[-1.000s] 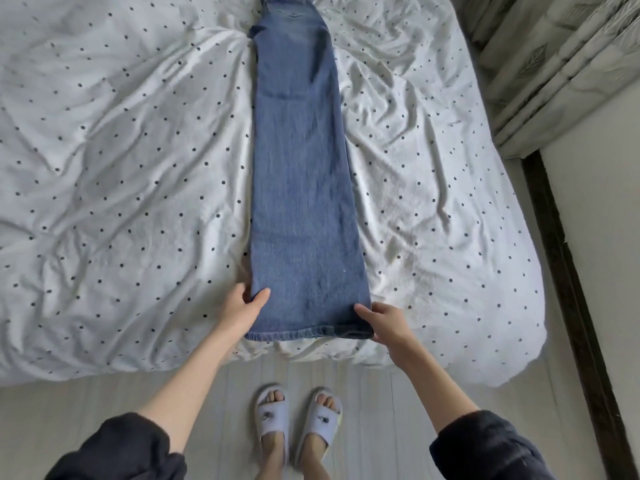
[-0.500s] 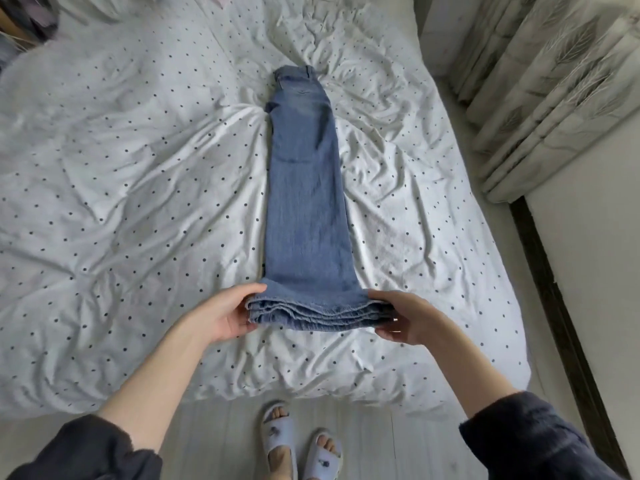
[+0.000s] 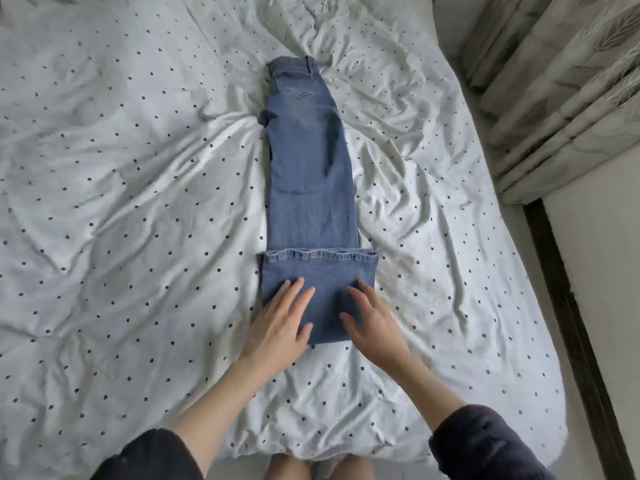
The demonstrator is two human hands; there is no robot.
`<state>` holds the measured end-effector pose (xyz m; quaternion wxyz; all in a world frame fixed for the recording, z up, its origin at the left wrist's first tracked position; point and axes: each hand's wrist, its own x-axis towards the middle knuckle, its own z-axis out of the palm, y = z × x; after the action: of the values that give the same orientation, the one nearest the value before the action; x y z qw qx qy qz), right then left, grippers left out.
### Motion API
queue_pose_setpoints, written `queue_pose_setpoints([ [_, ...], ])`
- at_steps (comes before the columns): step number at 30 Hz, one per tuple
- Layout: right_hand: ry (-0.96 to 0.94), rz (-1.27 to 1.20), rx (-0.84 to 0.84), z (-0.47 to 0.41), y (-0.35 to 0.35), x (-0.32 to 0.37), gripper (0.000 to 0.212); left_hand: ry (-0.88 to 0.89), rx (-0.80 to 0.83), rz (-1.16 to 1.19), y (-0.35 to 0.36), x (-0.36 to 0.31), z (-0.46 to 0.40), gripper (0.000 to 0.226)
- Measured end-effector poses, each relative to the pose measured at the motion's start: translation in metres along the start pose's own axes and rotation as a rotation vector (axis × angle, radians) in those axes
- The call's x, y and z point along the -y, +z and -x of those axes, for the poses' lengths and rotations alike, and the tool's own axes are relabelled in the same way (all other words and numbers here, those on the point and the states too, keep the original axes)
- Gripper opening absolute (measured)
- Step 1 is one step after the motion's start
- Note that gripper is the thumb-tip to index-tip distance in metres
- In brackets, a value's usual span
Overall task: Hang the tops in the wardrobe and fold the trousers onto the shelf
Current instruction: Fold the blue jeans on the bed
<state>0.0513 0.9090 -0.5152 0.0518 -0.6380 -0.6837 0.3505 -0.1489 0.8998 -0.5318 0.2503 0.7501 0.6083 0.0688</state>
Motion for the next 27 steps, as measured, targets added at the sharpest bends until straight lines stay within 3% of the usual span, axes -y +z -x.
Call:
queue_pose_setpoints([
  [3, -0.201, 0.385, 0.04, 0.018, 0.023, -0.016, 0.087, 0.085, 0.199, -0.315, 0.009, 0.004, 0.007, 0.103],
  [5, -0.214, 0.504, 0.115, 0.015, 0.025, -0.016, 0.11, 0.072, 0.149, -0.395, 0.009, 0.004, 0.003, 0.099],
  [7, -0.175, 0.536, 0.091, 0.003, 0.023, -0.011, 0.118, 0.077, 0.09, -0.454, 0.007, 0.001, -0.001, 0.089],
  [9, -0.149, 0.535, 0.044, -0.01, 0.024, -0.008, 0.11, 0.089, 0.117, -0.484, 0.004, -0.003, -0.002, 0.08],
  [14, -0.168, 0.522, 0.149, -0.02, 0.002, 0.004, 0.085, 0.053, 0.299, -0.513, -0.021, -0.022, -0.009, 0.073],
  [16, -0.202, 0.535, 0.313, -0.019, -0.024, 0.011, 0.067, 0.034, 0.373, -0.464, -0.04, -0.037, -0.013, 0.07],
  [18, -0.16, 0.486, 0.452, -0.016, -0.053, 0.024, 0.057, -0.022, 0.546, -0.409, -0.064, -0.049, -0.021, 0.063],
  [23, -0.179, 0.481, 0.547, -0.006, -0.11, 0.056, 0.051, -0.101, 0.707, -0.269, -0.122, -0.079, -0.031, 0.064],
  [27, -0.142, 0.42, 0.61, -0.026, -0.141, 0.068, 0.034, -0.176, 0.715, -0.145, -0.159, -0.085, -0.055, 0.026],
])
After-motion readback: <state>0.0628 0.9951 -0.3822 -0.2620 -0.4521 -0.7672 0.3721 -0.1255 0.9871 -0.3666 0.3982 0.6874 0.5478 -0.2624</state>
